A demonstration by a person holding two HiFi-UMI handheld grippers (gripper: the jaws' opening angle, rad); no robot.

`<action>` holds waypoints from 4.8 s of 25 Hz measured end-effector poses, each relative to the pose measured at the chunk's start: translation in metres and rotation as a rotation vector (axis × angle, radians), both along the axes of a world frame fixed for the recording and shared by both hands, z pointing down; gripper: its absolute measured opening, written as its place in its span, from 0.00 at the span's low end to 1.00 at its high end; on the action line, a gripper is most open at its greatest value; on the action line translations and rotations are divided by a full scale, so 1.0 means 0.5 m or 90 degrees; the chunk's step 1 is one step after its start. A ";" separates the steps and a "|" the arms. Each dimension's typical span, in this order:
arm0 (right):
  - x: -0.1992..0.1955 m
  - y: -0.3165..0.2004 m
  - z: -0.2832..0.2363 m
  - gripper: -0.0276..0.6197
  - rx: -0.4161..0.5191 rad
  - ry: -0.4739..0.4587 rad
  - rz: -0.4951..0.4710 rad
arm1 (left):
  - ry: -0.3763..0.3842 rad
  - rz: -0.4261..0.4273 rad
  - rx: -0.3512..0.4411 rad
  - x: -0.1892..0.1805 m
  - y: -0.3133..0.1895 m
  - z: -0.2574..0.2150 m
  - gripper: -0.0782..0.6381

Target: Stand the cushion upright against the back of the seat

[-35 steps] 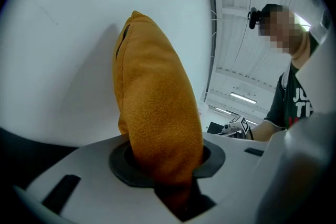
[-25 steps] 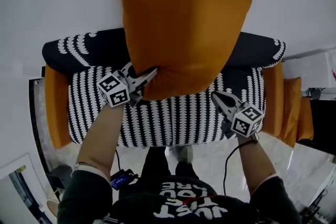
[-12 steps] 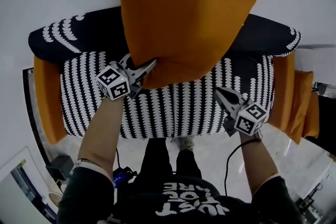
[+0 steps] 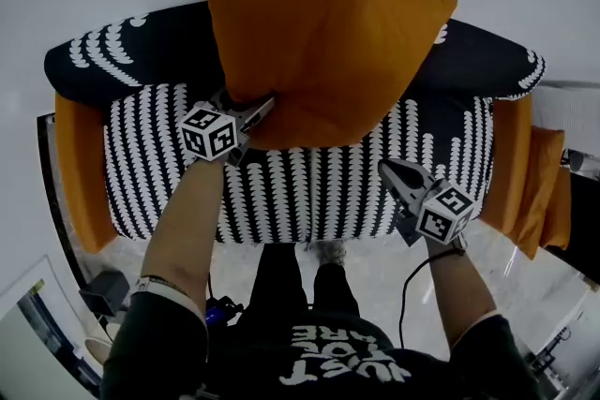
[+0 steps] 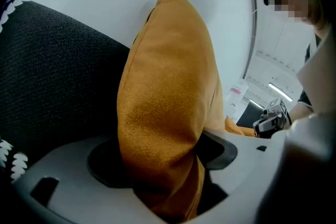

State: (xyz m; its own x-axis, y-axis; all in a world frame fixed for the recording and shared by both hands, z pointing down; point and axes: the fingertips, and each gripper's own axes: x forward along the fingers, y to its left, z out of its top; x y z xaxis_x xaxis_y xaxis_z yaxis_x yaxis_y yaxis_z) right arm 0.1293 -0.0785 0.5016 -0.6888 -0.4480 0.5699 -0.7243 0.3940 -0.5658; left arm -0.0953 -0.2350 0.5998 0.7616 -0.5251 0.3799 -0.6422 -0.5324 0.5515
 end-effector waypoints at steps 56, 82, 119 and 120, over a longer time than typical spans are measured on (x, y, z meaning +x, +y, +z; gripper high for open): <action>0.265 0.250 -0.523 0.08 0.204 -0.040 -0.028 | 0.009 -0.207 0.227 0.002 0.621 -0.832 0.18; -0.060 0.395 -0.625 0.08 0.255 0.011 0.066 | 0.084 -0.064 0.235 -0.220 0.740 -0.906 0.12; -0.002 0.342 -0.609 0.08 0.248 0.040 0.044 | 0.105 -0.072 0.202 -0.150 0.715 -0.888 0.12; -0.002 0.340 -0.609 0.08 0.248 0.040 0.044 | 0.106 -0.072 0.202 -0.149 0.714 -0.889 0.12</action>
State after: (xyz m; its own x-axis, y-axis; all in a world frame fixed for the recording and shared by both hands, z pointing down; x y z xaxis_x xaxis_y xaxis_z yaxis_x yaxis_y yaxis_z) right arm 0.1286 0.0916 0.1970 -0.6183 -0.6832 0.3885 -0.7854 0.5195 -0.3366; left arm -0.1698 0.1220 0.1554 0.7296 -0.6812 0.0608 -0.6223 -0.6244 0.4720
